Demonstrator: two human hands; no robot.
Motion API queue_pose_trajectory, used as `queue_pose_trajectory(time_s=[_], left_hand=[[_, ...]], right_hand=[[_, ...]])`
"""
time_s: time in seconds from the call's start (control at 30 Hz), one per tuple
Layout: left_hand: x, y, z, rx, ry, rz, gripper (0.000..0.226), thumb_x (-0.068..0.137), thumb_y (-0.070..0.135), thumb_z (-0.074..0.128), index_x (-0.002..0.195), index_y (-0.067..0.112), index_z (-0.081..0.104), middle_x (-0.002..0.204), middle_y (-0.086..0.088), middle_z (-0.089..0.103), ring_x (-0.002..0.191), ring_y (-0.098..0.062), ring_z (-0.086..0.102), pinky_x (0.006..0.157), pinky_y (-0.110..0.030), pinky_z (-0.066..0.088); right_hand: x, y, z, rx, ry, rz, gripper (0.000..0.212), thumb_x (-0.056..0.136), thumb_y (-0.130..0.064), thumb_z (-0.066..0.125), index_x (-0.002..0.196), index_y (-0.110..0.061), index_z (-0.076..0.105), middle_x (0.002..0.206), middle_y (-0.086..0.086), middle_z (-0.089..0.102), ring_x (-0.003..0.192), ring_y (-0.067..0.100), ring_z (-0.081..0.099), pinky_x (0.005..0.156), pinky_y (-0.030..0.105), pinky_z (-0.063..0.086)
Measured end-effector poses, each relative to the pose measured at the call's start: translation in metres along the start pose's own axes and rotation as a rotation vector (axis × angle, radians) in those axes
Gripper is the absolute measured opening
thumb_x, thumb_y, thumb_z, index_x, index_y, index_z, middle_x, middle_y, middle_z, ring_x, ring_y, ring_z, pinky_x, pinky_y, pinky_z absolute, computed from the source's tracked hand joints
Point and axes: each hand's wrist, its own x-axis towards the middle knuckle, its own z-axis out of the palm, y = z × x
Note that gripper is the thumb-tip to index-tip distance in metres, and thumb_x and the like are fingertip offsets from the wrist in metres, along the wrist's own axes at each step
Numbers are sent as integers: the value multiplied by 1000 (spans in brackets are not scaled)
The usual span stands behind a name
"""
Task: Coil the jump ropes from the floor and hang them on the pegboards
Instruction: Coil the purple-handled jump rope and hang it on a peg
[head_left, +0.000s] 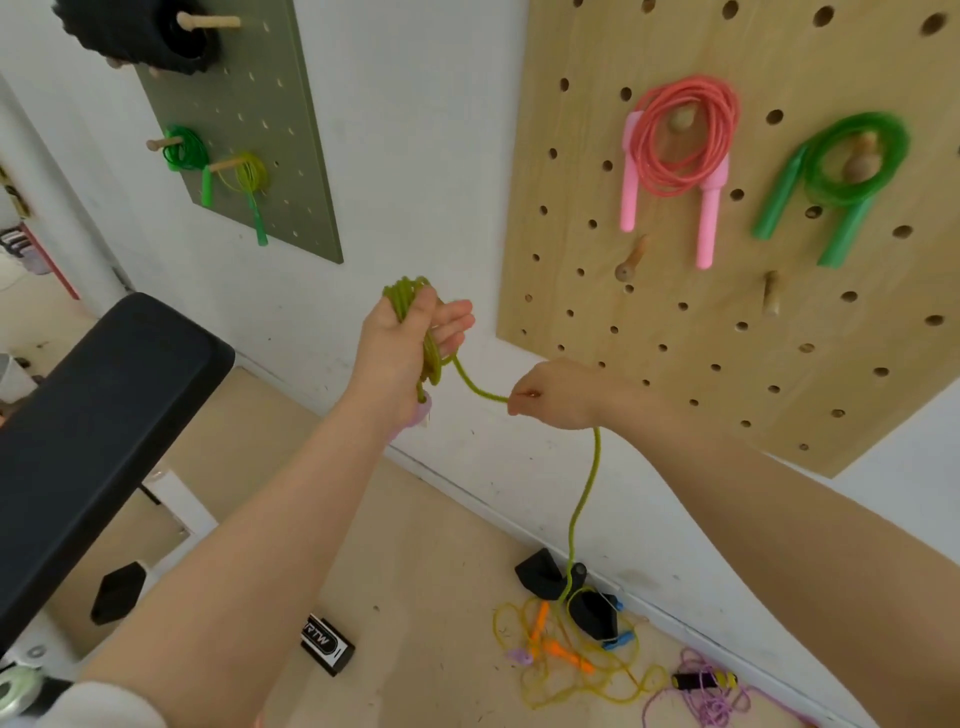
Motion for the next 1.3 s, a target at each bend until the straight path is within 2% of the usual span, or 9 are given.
queue_pose_trajectory(time_s=[0.1,0.23,0.4,0.67,0.73,0.9,1.03,1.17,1.3], left_hand=[[-1,-3,-2,244,-104,14,12,98,23,44,102,13,51,93,-7,70,83,-18,70,72,-25,56],[-10,-7,-8,577,-253,31,21,98,27,43,87,12,52,69,0,66,63,-17,65,59,-24,54],[-13,3,-12,583,-456,1,34,100,31,36,74,11,43,43,1,50,36,-14,37,43,-23,34],[-2,34,-42,-64,-748,-440,52,81,53,33,52,17,57,25,8,30,20,-3,22,35,-17,11],[-2,38,-49,-170,-765,-412,52,81,52,32,52,17,57,25,9,31,19,-1,24,32,-16,14],[-4,31,-49,-139,-447,-301,45,89,52,35,66,15,46,33,9,31,27,-4,24,33,-16,26],[-2,36,-55,-13,-553,-272,29,76,43,49,65,17,52,38,11,29,32,-3,25,39,-16,26],[0,41,-51,-456,-609,-319,35,80,43,45,59,17,53,31,10,31,24,-3,28,34,-14,24],[9,43,-51,-842,-385,-247,41,93,36,40,64,13,56,39,10,45,27,-2,39,34,-10,31]], right_hand=[[-2,-29,-9,-53,11,-183,37,96,-28,45,78,-2,62,62,-1,51,56,5,45,60,23,37],[-6,-45,-30,-32,174,-369,27,89,-21,59,68,-5,65,54,-5,56,48,5,47,51,12,35],[-9,-46,-42,-44,402,-239,36,68,-40,78,77,-17,52,56,-8,45,49,8,38,49,25,31],[3,-56,-40,457,328,-372,38,72,-42,73,100,-16,67,92,1,61,74,3,56,70,22,44],[7,-61,-30,680,234,-388,37,78,-41,67,95,-9,69,88,9,68,76,26,59,68,36,48],[18,-81,-17,820,336,-250,33,95,-31,46,69,-11,52,41,-12,37,42,5,30,46,17,25],[16,-80,-16,809,342,-186,37,94,-41,47,70,-14,56,43,-10,42,43,5,33,46,16,26],[16,-68,-9,1124,189,-289,43,89,-54,37,87,-19,61,68,-3,60,51,8,33,49,19,26],[14,-34,2,1103,314,-90,27,99,-21,39,83,-15,60,59,-6,53,48,8,36,42,13,33]])
